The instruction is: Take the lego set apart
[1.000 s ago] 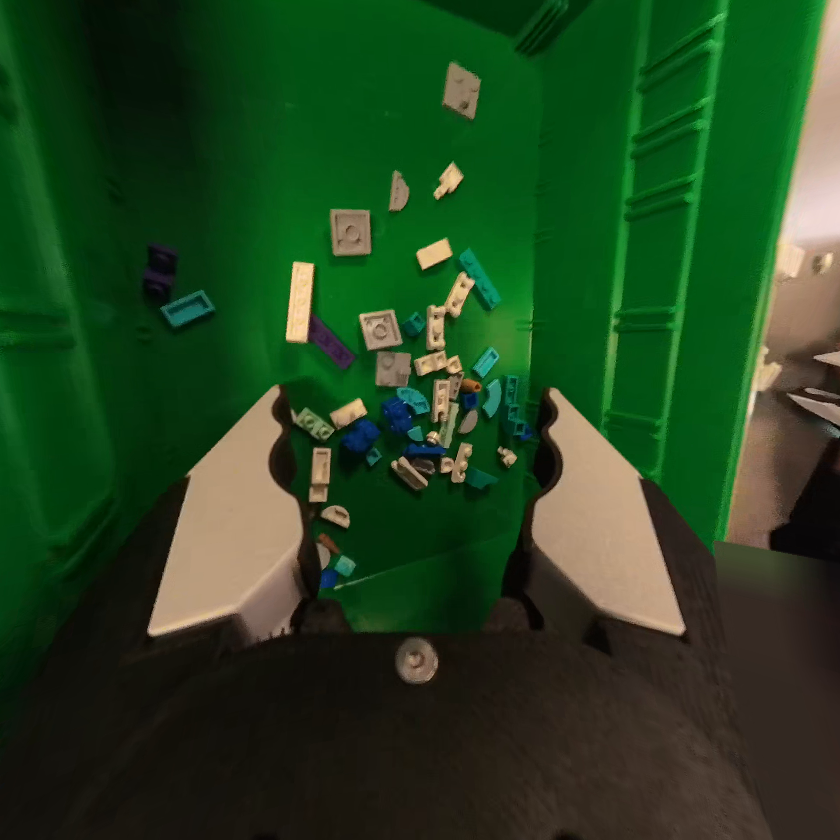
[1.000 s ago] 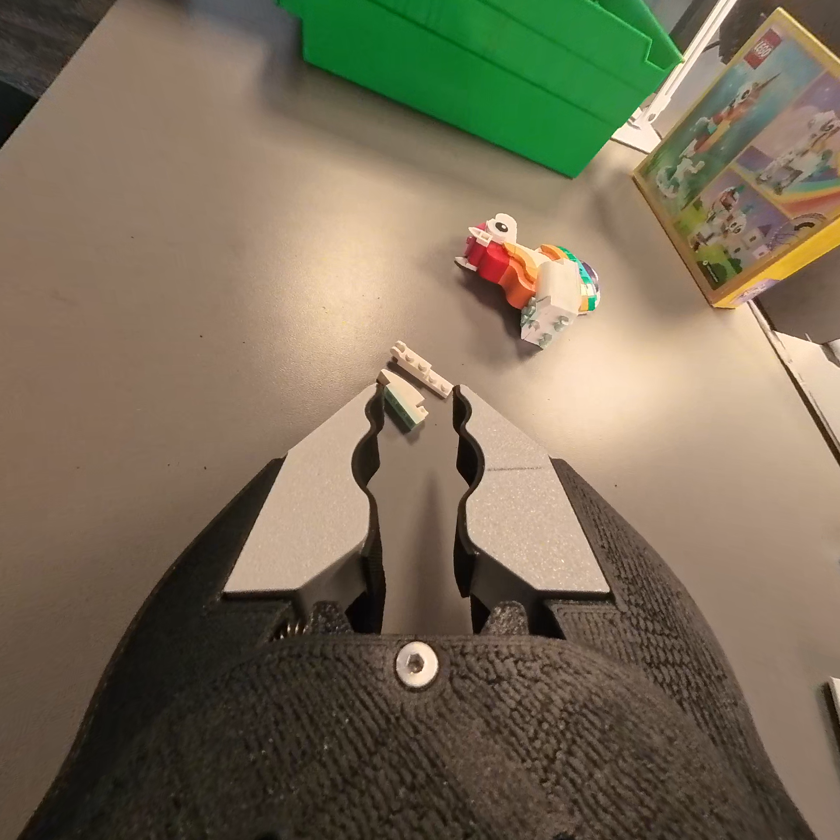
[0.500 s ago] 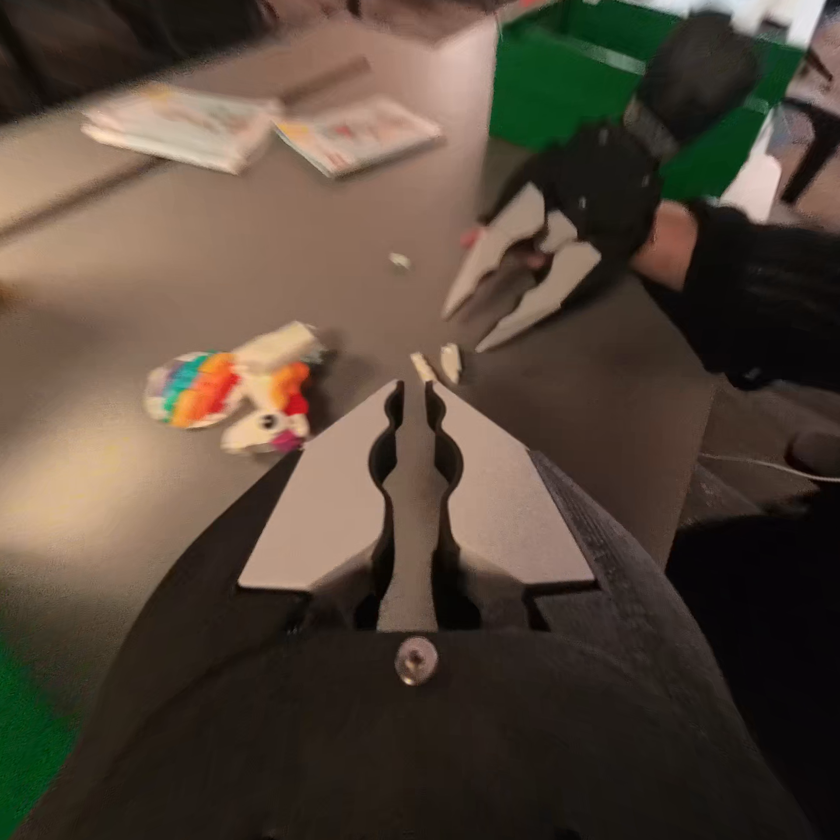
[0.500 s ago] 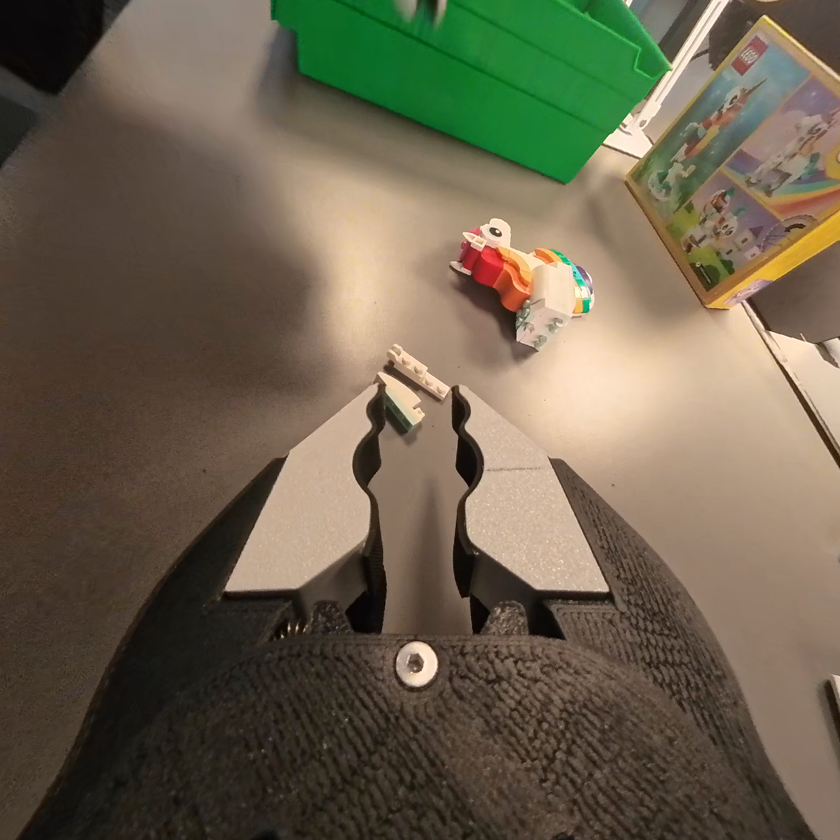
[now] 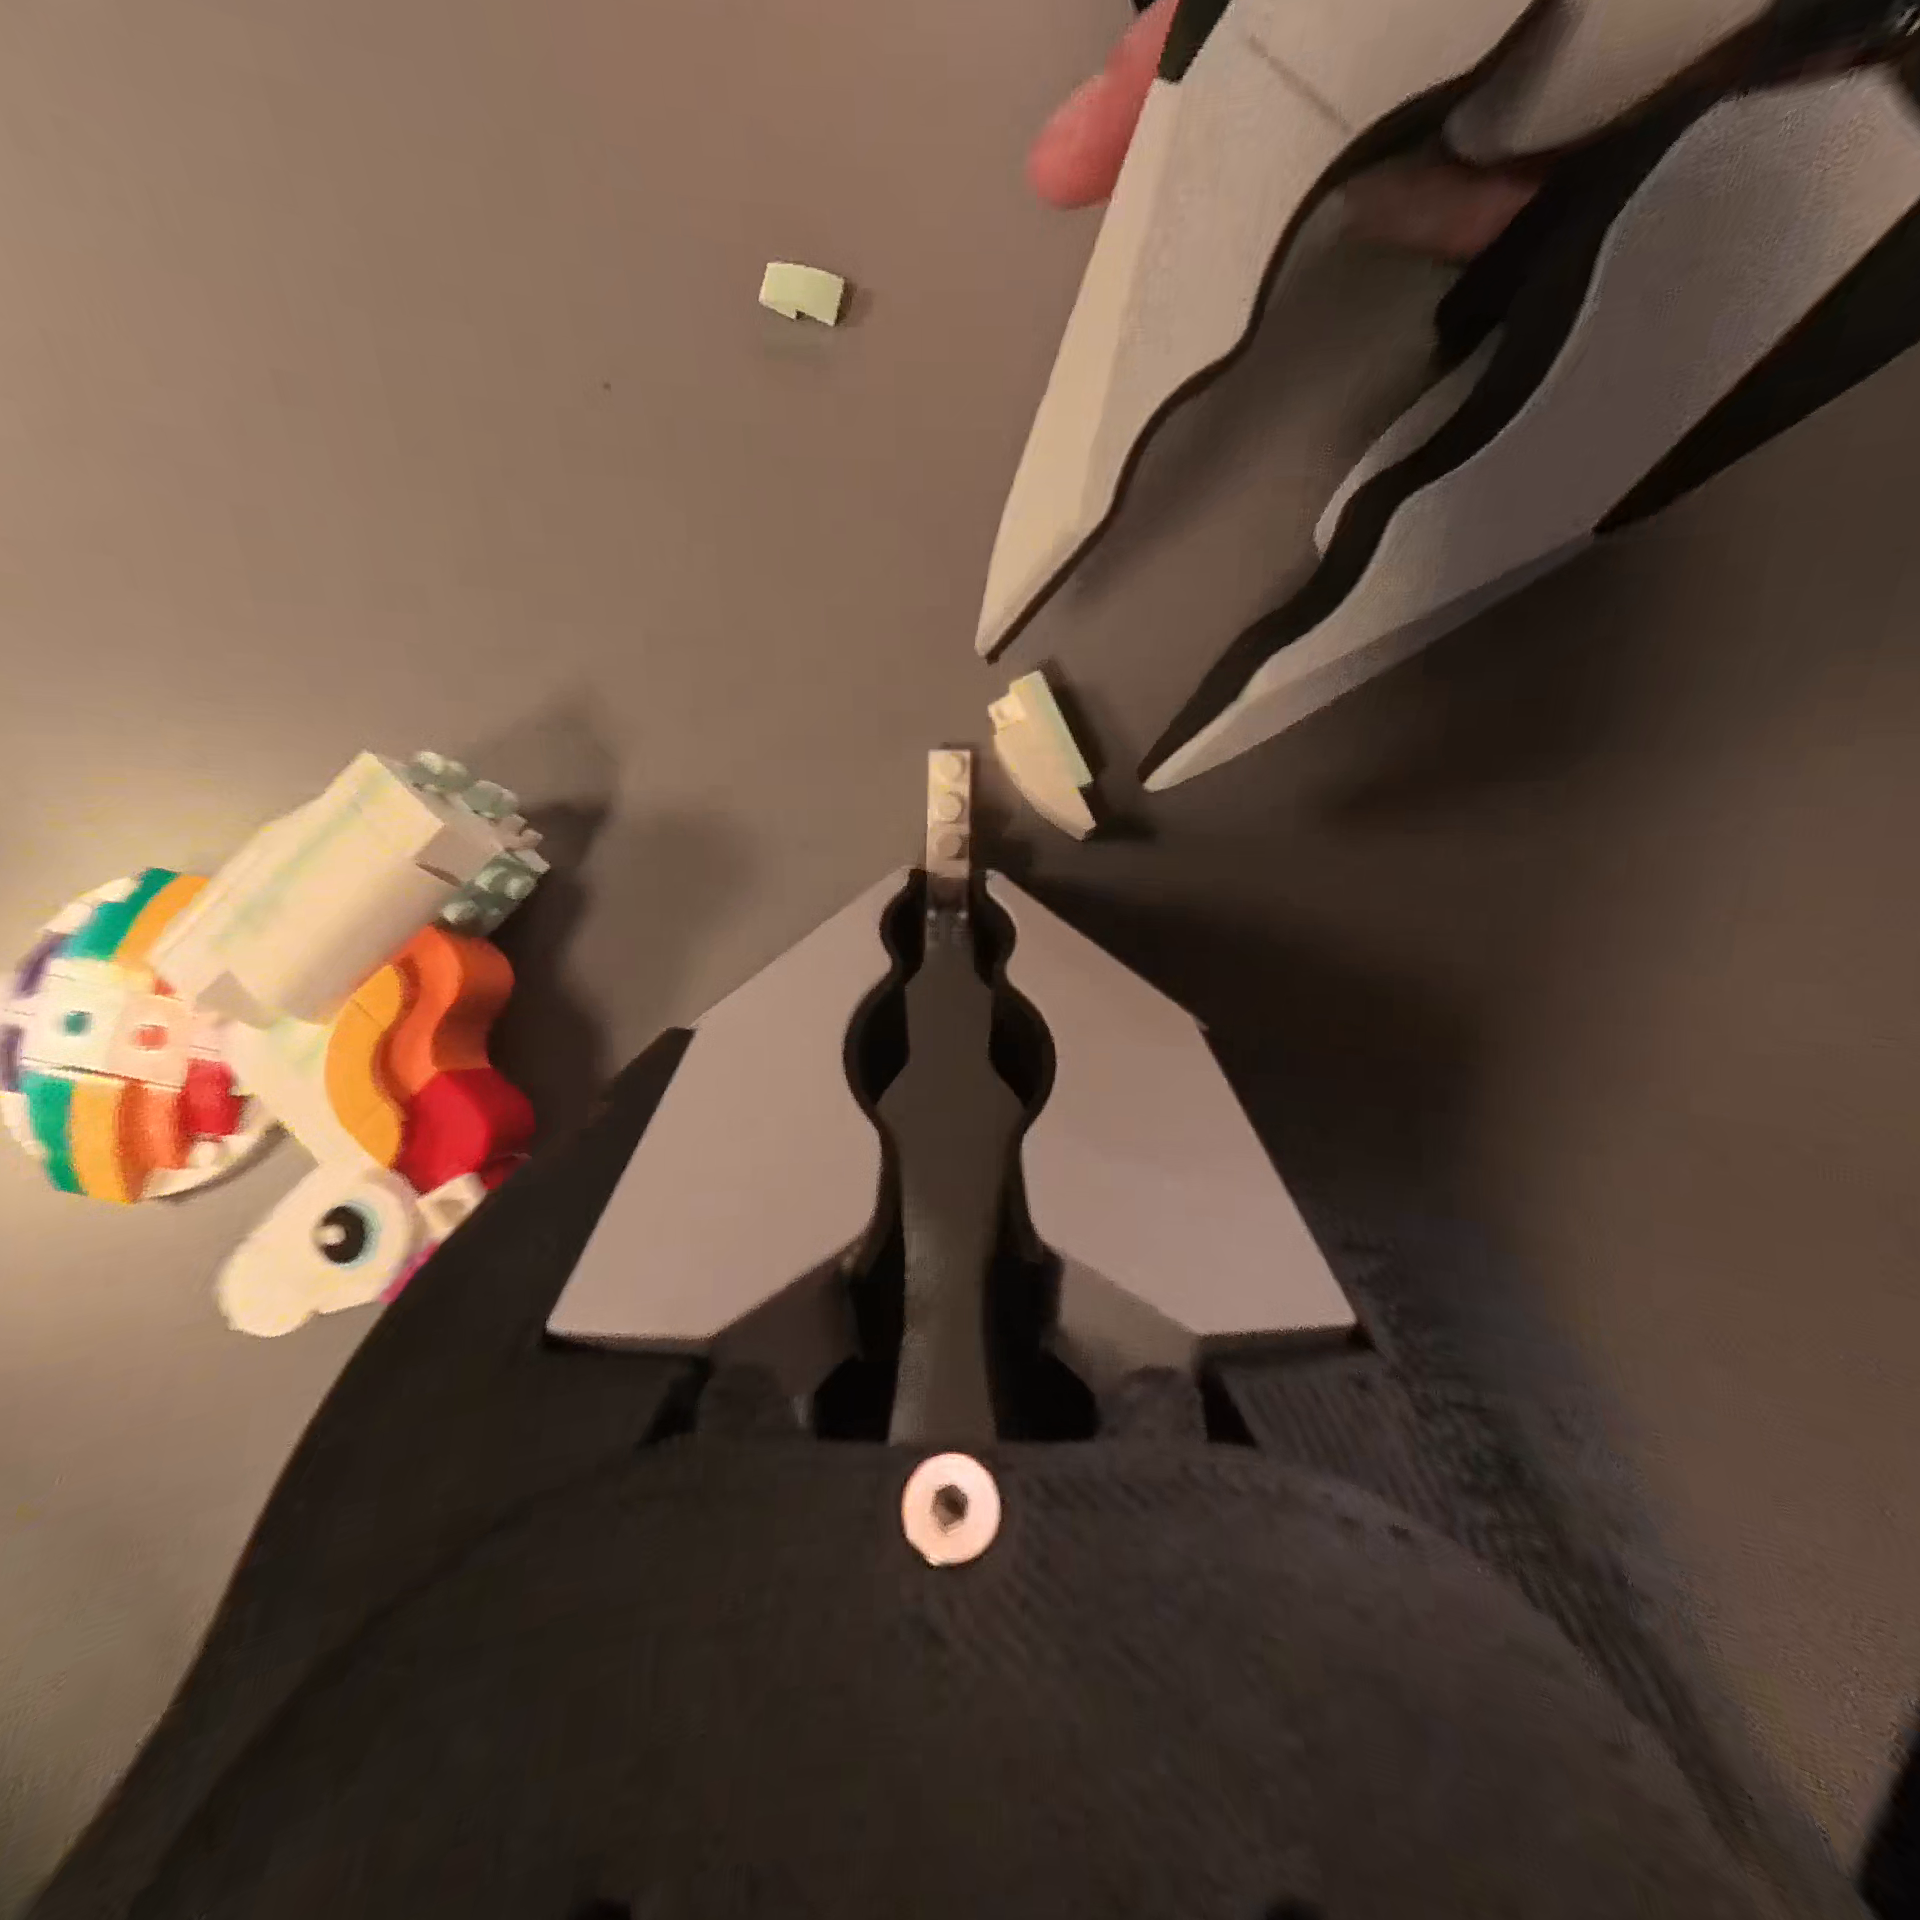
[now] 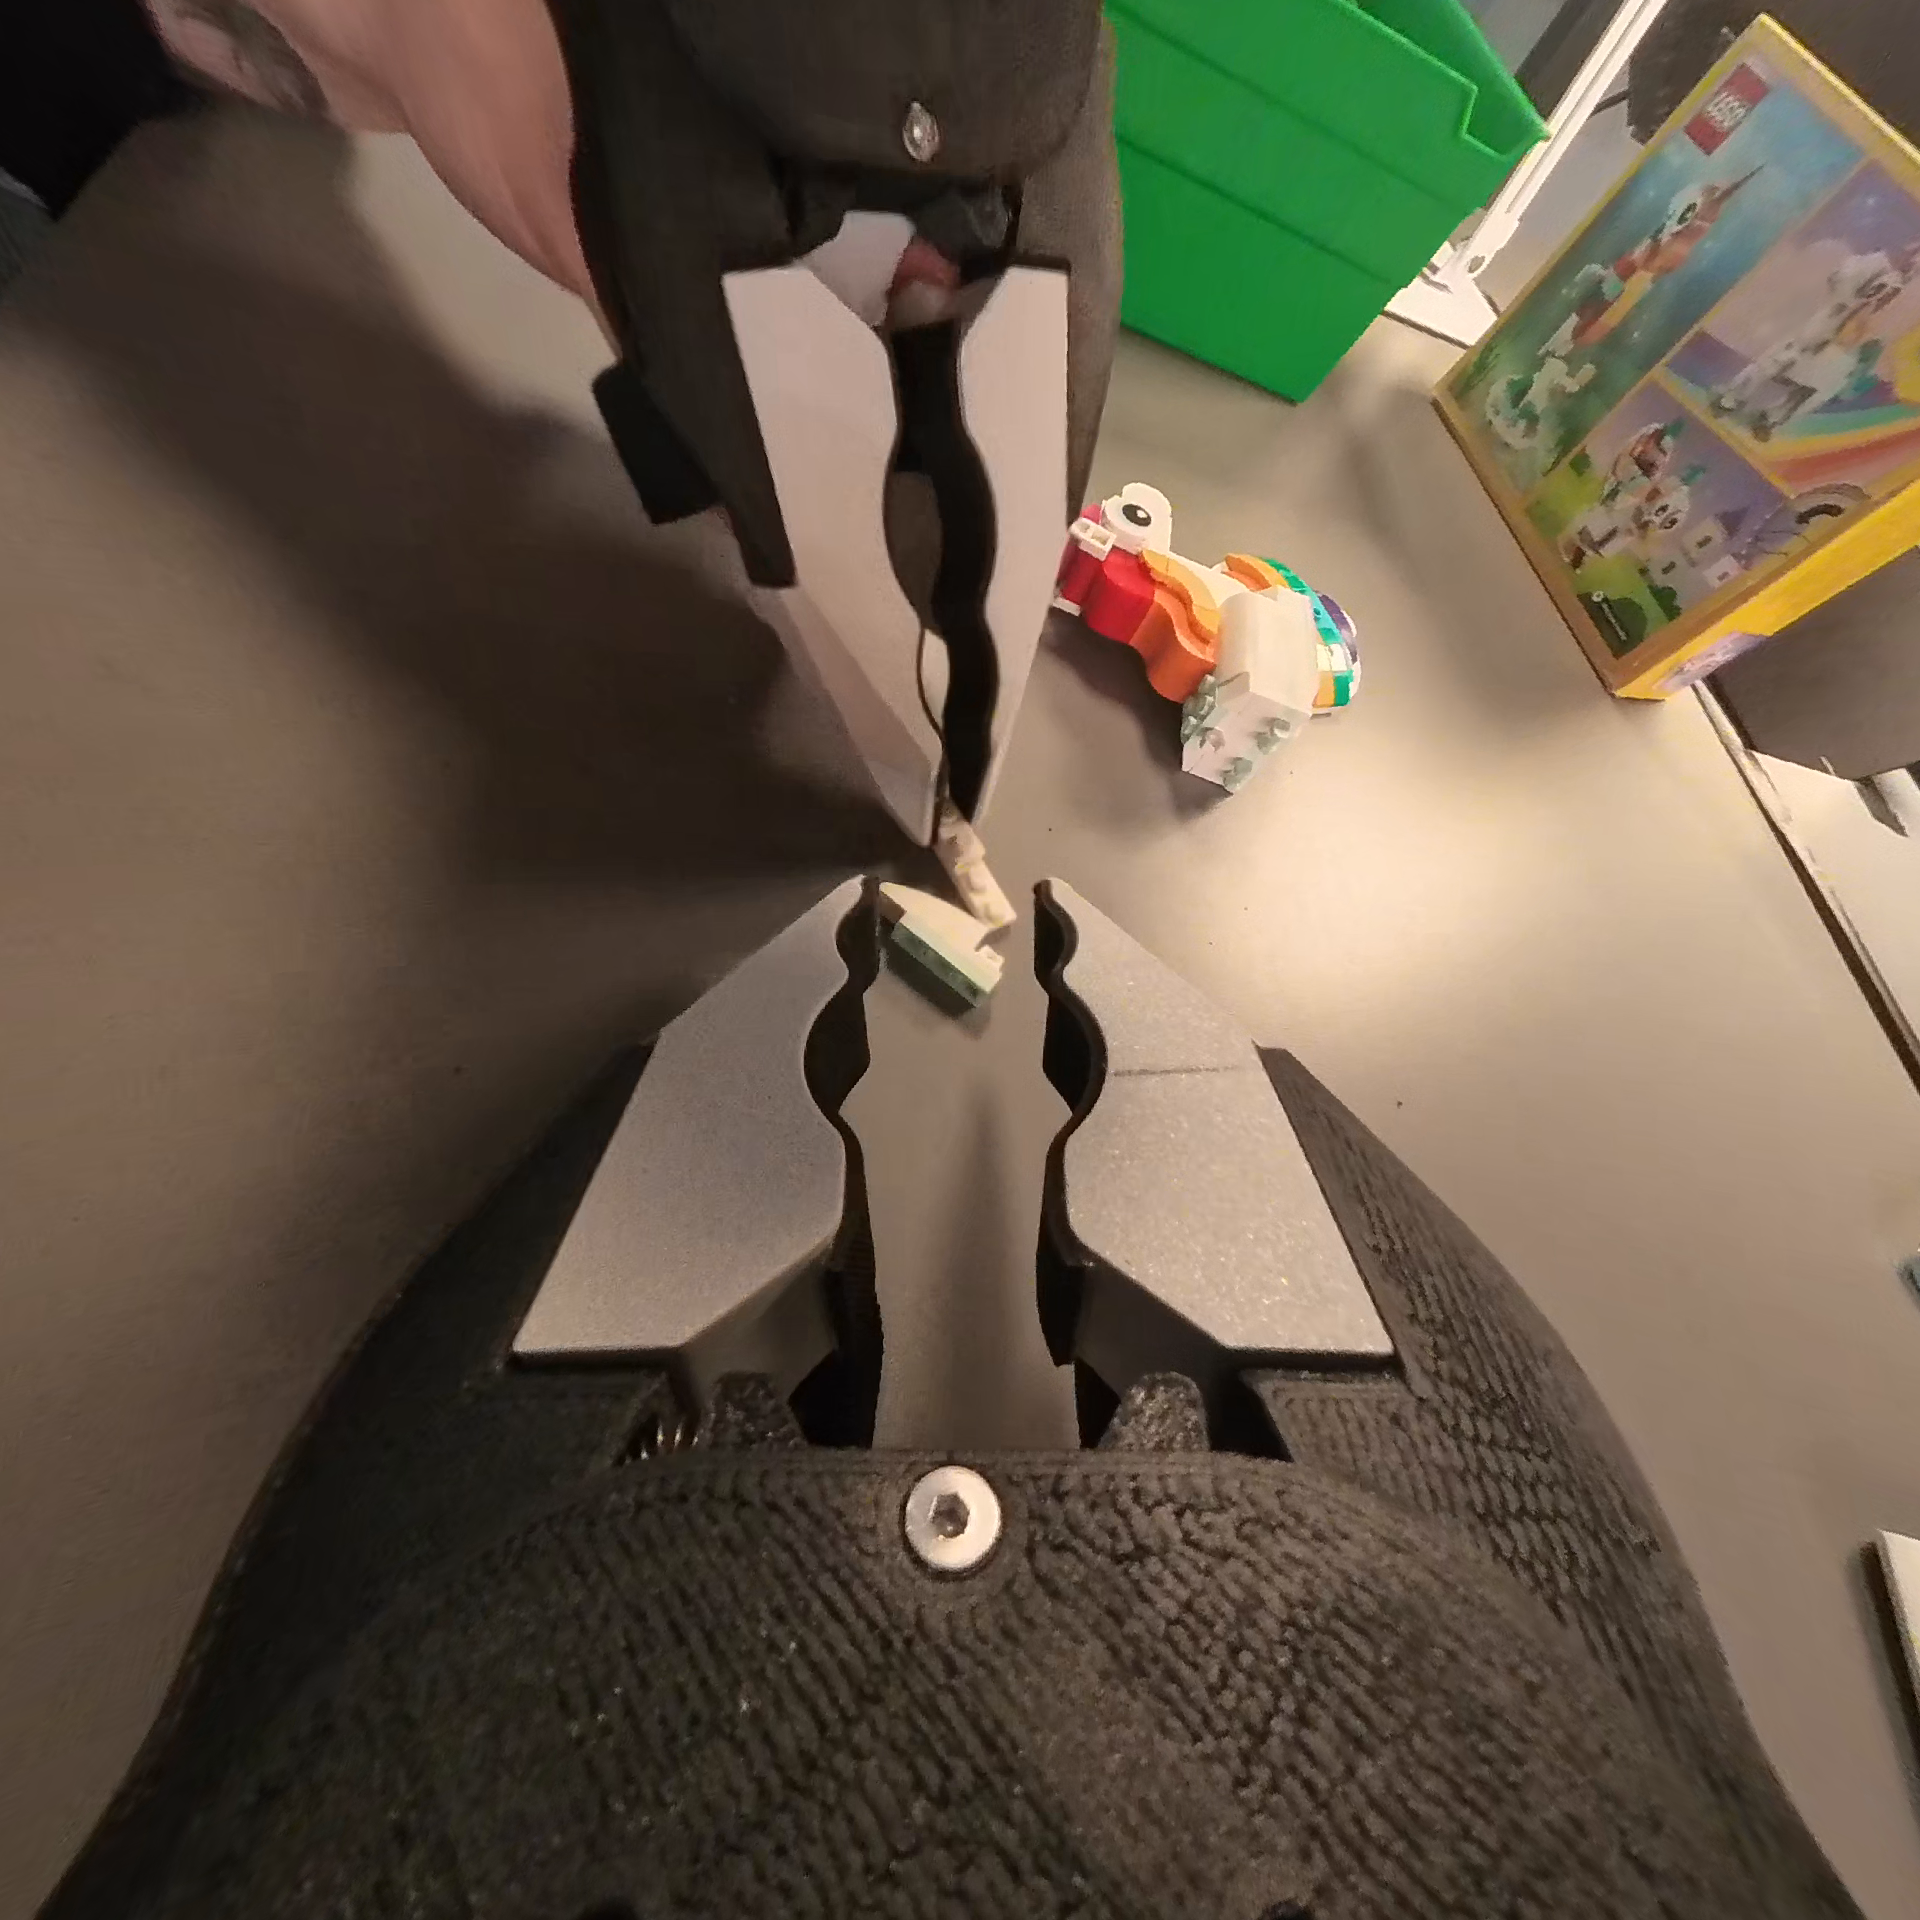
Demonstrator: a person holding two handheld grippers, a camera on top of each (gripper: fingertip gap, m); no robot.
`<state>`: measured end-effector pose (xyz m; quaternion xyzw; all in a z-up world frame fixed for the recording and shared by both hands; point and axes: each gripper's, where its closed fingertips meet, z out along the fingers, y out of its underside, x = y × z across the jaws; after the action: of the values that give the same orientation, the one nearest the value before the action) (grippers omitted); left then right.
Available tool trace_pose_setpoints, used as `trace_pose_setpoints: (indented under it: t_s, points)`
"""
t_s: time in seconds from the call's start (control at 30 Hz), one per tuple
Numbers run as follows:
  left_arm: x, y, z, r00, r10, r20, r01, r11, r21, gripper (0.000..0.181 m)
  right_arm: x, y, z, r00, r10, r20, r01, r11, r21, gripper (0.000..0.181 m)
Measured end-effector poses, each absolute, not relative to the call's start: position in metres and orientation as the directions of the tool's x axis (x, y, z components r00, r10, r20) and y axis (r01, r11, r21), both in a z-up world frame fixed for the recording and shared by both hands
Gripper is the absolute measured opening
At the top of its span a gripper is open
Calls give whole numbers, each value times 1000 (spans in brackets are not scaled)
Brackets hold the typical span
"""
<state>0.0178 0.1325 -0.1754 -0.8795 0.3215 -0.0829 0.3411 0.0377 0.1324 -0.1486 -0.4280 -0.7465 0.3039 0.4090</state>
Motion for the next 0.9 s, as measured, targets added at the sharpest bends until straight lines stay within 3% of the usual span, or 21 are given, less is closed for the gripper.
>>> trace_pose_setpoints:
  t_s: [0.17, 0.4, 0.67, 0.8, 0.9]
  points:
    - [21, 134, -168, 633, -683, -365, -709, -323, -627, 7, 32, 136, -151, -270, 831, 487, 387, 556, -735, 31]
    - [31, 131, -150, 572, -676, -465, -737, -175, -652, 7, 26, 138, -151, -266, 657, 705, 426, 737, -525, 7]
    - [26, 126, -129, 668, -736, -114, -459, -286, -841, 6, 19, 136, -131, -224, 260, 939, 401, 903, -154, 5]
    - [24, 123, -118, 650, -750, 128, -259, -376, -890, 6, 17, 134, -121, -184, 158, 970, 396, 915, -73, 6]
    - [24, 122, -113, 606, -750, 265, -144, -431, -891, 6, 16, 133, -118, -165, 160, 973, 391, 917, -85, 6]
